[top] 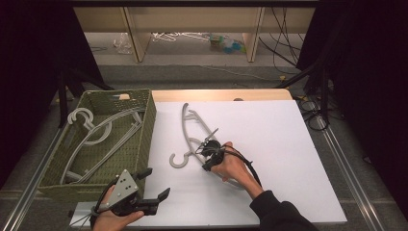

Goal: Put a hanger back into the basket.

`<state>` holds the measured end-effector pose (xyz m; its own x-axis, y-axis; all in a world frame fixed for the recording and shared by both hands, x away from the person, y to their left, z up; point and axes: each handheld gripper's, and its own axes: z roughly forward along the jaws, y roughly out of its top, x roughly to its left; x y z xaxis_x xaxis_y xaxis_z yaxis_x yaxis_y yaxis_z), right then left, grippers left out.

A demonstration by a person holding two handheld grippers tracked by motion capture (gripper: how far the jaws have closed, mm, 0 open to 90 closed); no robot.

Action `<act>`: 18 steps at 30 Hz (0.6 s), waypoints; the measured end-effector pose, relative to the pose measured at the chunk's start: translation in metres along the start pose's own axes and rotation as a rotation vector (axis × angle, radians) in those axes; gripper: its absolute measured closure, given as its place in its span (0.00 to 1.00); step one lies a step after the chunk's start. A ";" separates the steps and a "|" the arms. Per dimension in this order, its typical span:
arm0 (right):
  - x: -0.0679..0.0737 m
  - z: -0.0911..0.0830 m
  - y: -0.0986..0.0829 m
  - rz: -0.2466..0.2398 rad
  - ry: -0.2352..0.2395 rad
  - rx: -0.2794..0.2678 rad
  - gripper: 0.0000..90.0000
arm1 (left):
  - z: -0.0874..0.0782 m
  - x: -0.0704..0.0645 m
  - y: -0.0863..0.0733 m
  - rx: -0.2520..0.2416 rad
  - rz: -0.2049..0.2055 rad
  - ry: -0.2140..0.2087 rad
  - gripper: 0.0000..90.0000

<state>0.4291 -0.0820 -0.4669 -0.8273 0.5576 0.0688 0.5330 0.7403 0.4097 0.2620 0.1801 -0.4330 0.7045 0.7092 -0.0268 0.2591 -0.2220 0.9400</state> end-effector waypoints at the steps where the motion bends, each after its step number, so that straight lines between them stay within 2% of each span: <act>1: -0.001 -0.001 -0.001 0.011 0.011 -0.001 0.87 | 0.000 0.001 0.000 0.004 0.015 0.002 0.18; 3: -0.004 -0.001 -0.001 0.031 0.028 -0.003 0.89 | 0.001 0.001 0.000 -0.001 0.013 -0.005 0.18; 4: -0.005 -0.001 -0.002 0.027 0.029 -0.003 0.91 | 0.001 0.000 0.000 0.006 0.002 0.000 0.18; 5: -0.005 -0.001 -0.002 0.022 0.031 -0.006 0.91 | 0.001 0.001 0.000 0.007 0.014 0.001 0.18; 8: -0.005 -0.002 -0.003 0.004 0.031 -0.007 0.91 | 0.001 0.002 0.000 0.000 0.017 0.000 0.18; 9: -0.005 -0.003 -0.003 0.002 0.033 -0.002 0.91 | 0.001 0.001 -0.001 -0.002 0.003 0.004 0.19; 11: -0.005 -0.006 -0.006 -0.022 0.037 0.010 0.91 | 0.001 0.003 -0.001 0.004 0.016 0.005 0.19; 12: -0.004 -0.007 -0.009 -0.025 0.045 0.020 0.91 | 0.001 0.002 -0.001 0.001 0.001 0.009 0.19; 14: -0.004 -0.012 -0.015 -0.056 0.060 0.030 0.91 | 0.000 0.003 0.001 0.006 0.017 0.013 0.19; 17: -0.002 -0.021 -0.023 -0.083 0.099 0.027 0.91 | 0.000 0.002 0.001 0.013 0.031 0.032 0.19; 18: -0.002 -0.024 -0.026 -0.097 0.113 0.026 0.91 | 0.000 0.001 0.001 0.021 0.020 0.038 0.19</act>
<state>0.4128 -0.1115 -0.4555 -0.8888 0.4388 0.1324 0.4533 0.7989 0.3953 0.2632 0.1805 -0.4322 0.6839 0.7295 0.0056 0.2589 -0.2499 0.9330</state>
